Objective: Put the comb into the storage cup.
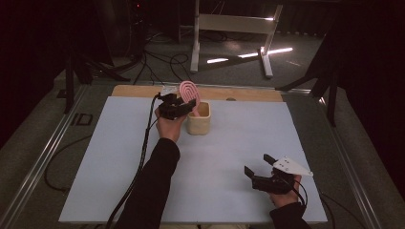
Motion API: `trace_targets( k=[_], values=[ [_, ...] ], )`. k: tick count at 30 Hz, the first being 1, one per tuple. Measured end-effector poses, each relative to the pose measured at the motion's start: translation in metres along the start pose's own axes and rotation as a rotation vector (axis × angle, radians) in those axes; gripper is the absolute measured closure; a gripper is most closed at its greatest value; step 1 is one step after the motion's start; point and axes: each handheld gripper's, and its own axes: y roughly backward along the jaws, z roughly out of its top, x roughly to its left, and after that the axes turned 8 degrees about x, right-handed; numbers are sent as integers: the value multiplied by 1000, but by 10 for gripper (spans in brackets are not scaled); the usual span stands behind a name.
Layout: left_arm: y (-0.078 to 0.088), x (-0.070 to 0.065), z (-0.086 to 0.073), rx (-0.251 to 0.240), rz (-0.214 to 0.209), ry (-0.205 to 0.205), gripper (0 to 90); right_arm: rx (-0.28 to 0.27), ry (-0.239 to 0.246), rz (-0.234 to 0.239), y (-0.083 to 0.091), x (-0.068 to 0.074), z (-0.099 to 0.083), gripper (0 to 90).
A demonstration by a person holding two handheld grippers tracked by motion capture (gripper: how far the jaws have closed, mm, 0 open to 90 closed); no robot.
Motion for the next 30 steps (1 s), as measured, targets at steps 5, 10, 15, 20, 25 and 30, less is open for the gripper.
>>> trace_targets(
  k=[5,10,15,20,25,30],
  values=[
    [1,0,-1,6,22,-13,340,-2,-1,2,0,0,0,101],
    [3,-1,0,0,38,-24,268,-1,4,4,-1,1,0,101],
    [5,-2,1,-4,71,-32,156,0,5,4,-1,1,0,101],
    [7,-3,2,-2,83,-43,91,0,5,3,-1,2,0,101],
    [11,-6,3,-1,56,-39,60,-2,7,3,-1,2,0,101],
    [17,-7,4,-1,19,-38,6,-2,8,4,-1,2,0,101]
  ],
)
